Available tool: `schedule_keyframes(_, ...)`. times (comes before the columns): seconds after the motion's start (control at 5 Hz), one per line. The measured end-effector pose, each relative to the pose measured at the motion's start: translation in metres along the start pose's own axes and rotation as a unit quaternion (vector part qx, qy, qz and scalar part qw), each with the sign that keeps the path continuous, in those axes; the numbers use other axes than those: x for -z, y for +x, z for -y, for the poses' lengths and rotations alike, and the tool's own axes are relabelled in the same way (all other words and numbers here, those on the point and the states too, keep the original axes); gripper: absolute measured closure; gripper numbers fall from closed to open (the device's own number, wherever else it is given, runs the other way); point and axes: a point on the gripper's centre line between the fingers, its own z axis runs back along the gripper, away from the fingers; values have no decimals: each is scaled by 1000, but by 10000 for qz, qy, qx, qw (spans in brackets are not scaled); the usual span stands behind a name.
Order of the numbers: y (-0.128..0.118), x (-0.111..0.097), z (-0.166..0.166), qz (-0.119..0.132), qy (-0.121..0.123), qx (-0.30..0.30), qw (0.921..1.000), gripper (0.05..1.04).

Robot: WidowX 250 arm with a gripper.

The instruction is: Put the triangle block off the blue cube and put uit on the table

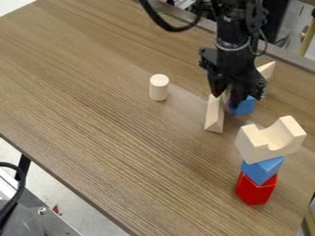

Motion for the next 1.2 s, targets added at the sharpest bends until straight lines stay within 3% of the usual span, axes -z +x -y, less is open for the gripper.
schedule_keyframes(0.4, -5, -2, -1, 15, 37, -112, 9999, 737)
schedule_keyframes(0.6, -6, -21, -4, 85, 55, -155, 9998, 738)
schedule_keyframes(0.8, -6, -52, -13, 360, 158, -76, 9992, 737)
schedule_keyframes(1.0, -10, -79, -21, 816, 195, 193, 9963, 738)
schedule_keyframes(1.2, -12, -103, -38, 1213, 283, -78, 9922, 738)
